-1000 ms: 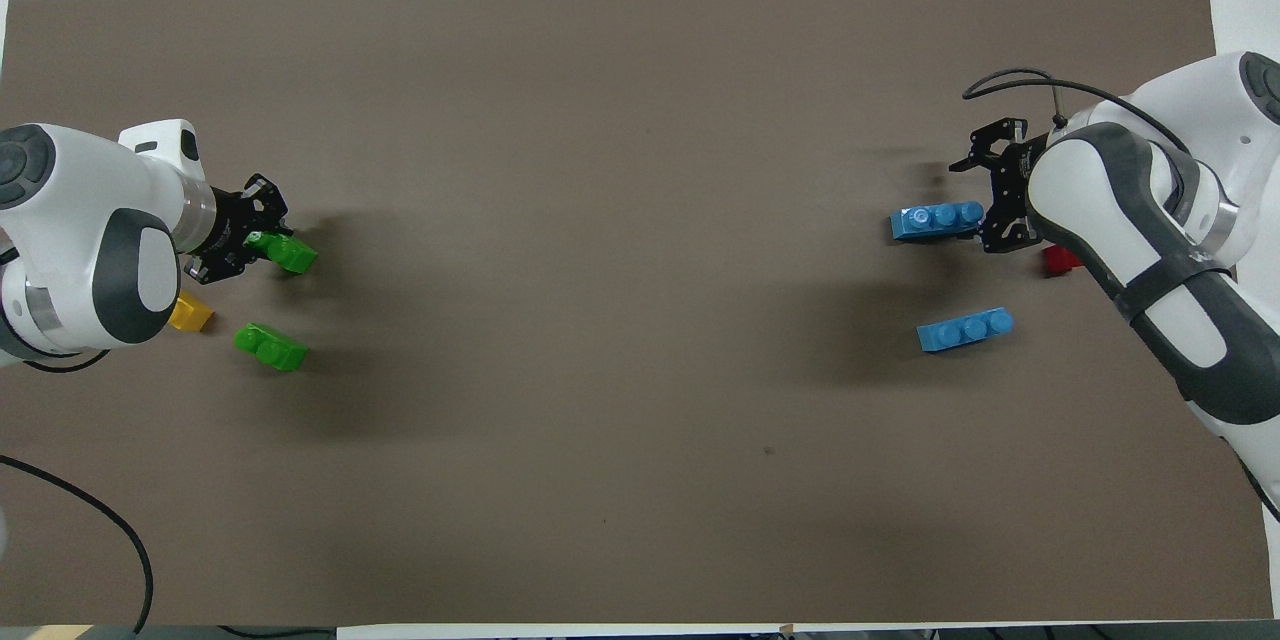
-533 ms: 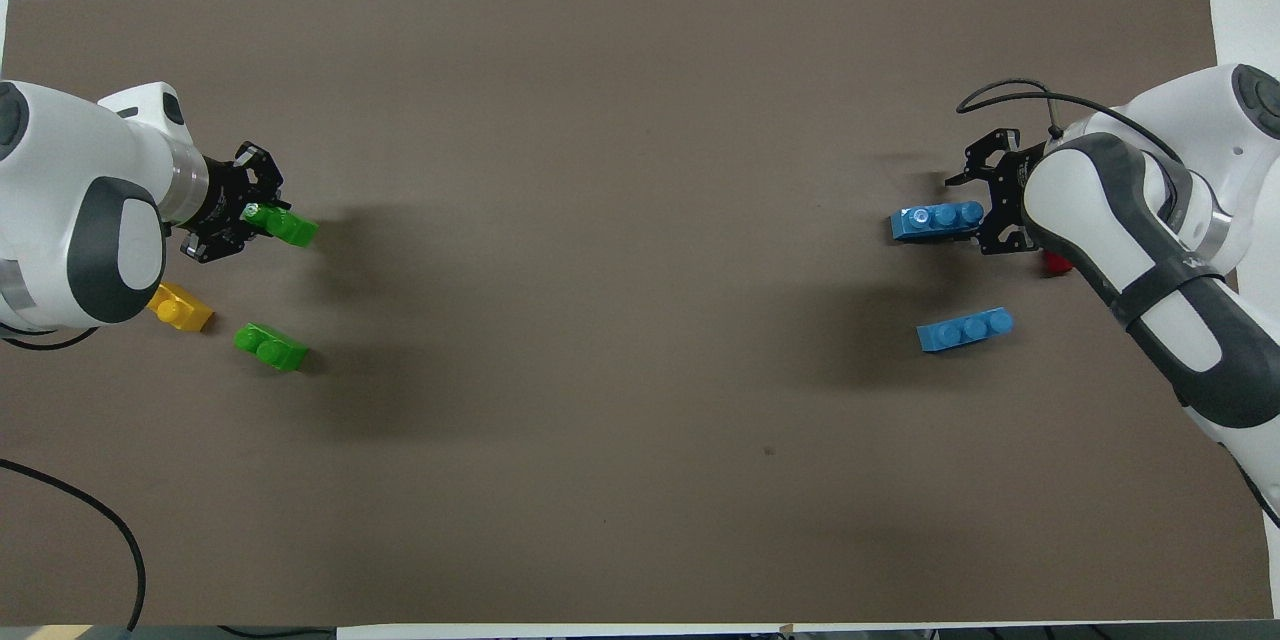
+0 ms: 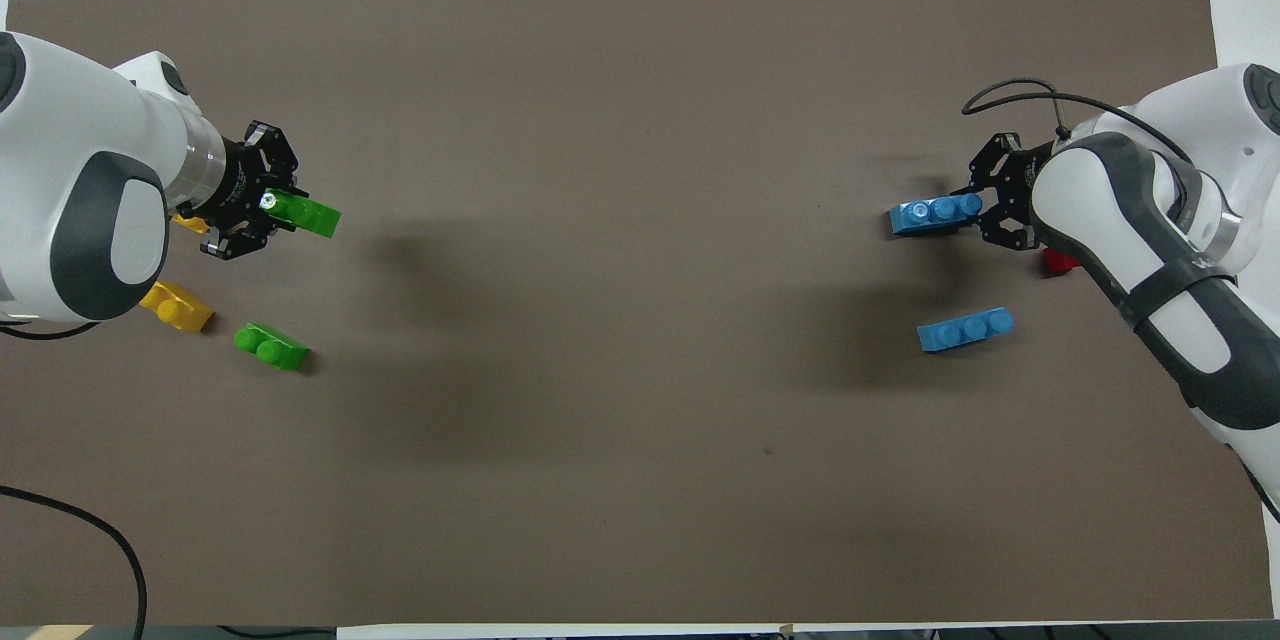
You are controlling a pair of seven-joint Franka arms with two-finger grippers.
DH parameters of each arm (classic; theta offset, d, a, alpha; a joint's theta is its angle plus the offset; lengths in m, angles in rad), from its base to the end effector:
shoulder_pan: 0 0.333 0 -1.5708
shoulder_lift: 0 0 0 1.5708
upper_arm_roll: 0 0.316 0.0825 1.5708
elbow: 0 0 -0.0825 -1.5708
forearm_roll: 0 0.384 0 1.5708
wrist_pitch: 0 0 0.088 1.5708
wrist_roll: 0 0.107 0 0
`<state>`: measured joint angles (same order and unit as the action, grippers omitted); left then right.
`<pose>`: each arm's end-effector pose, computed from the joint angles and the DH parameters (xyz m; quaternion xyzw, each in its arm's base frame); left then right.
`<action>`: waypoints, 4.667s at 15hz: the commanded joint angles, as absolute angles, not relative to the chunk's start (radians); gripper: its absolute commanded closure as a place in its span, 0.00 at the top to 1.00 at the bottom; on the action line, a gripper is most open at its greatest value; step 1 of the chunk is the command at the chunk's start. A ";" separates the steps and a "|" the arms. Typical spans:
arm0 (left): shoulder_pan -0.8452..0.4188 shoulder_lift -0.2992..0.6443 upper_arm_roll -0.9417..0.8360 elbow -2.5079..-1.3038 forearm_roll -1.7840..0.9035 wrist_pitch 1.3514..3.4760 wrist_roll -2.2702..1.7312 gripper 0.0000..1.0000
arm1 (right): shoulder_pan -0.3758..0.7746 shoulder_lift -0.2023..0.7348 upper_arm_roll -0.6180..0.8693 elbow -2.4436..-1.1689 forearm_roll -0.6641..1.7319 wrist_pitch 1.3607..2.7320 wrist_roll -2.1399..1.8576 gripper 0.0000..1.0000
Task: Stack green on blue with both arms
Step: 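Lift the green brick and blue brick toward the table center, then press the green brick onto the blue brick between both grippers, then open both grippers and withdraw them from the joined bricks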
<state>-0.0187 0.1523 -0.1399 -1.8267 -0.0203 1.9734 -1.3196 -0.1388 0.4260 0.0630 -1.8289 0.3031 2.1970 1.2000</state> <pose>0.5947 -0.0930 0.4495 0.8334 0.5523 -0.0150 0.0133 0.6370 -0.0405 0.2980 -0.7361 0.6631 0.0953 0.0968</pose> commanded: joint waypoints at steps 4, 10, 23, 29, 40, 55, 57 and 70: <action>-0.061 0.137 -0.169 -1.773 -0.029 1.924 -1.535 0.00 | -0.092 0.408 0.071 -1.703 0.324 2.085 1.229 0.00; -0.061 0.126 -0.192 -1.755 -0.031 1.921 -1.609 0.00 | 0.102 0.367 0.071 -1.663 0.325 2.040 1.323 0.00; -0.238 0.107 -0.199 -1.763 -0.031 1.979 -2.034 0.00 | 0.391 0.374 0.071 -1.781 0.319 2.284 1.761 0.00; -0.366 0.110 -0.198 -1.816 -0.026 2.072 -2.198 0.00 | 0.474 0.425 0.071 -1.829 0.324 2.447 1.893 0.00; -0.400 0.109 -0.198 -1.879 -0.015 2.166 -2.221 0.00 | 0.476 0.456 0.066 -1.875 0.314 2.508 1.990 0.00; -0.462 0.215 -0.196 -1.962 0.071 2.361 -2.232 0.00 | 0.477 0.448 0.069 -1.933 0.311 2.562 1.859 0.00; -0.462 0.242 -0.195 -1.956 0.087 2.370 -2.233 0.00 | 0.477 0.448 0.069 -1.933 0.311 2.565 1.859 0.00; -0.471 0.325 -0.195 -1.944 0.190 2.428 -2.319 0.00 | 0.476 0.446 0.069 -1.950 0.311 2.583 1.856 0.00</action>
<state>-0.4562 0.2916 -0.2122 -1.9427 0.1431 2.4233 -2.2800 0.4786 0.4307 0.0694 -1.9014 0.3035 2.5357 1.8938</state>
